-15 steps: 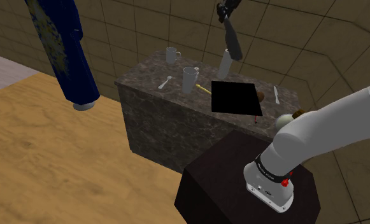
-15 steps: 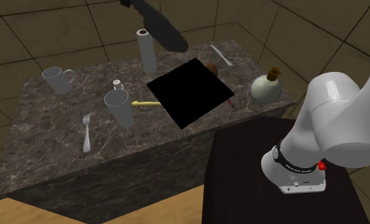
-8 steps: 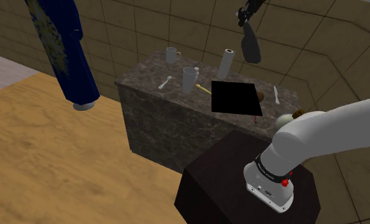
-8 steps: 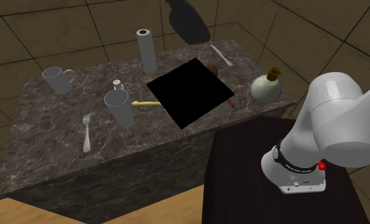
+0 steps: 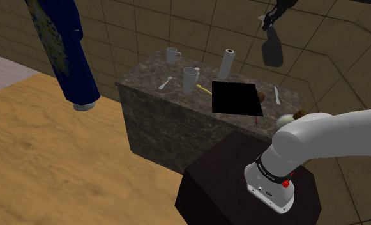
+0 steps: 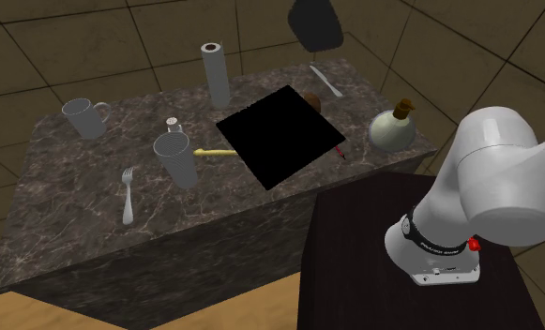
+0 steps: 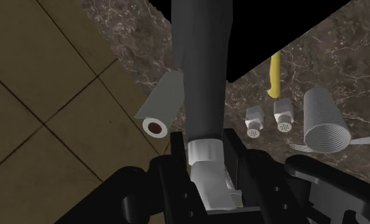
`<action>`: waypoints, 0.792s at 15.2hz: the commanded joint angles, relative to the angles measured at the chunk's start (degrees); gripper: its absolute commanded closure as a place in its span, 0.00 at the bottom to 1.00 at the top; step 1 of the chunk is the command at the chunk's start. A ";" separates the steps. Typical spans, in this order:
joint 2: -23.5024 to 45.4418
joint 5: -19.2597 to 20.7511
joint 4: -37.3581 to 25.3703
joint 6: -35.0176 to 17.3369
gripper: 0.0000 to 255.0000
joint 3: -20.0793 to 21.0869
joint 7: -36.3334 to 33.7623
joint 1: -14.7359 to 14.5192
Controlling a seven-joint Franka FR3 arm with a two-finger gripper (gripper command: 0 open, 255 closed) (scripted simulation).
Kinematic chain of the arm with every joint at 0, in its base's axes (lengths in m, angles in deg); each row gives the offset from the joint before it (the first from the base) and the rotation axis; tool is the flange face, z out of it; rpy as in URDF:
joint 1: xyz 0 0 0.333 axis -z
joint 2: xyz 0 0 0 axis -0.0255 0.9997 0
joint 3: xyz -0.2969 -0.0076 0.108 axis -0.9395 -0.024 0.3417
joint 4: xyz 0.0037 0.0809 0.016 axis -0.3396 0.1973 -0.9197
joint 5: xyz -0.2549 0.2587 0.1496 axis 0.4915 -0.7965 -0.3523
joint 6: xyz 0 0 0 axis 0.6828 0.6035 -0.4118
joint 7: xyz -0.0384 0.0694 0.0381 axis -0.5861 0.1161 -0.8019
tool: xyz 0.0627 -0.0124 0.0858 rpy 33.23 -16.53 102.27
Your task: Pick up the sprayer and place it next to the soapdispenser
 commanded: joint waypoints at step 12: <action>-5.26 2.66 -1.14 1.09 1.00 -15.41 17.83 3.22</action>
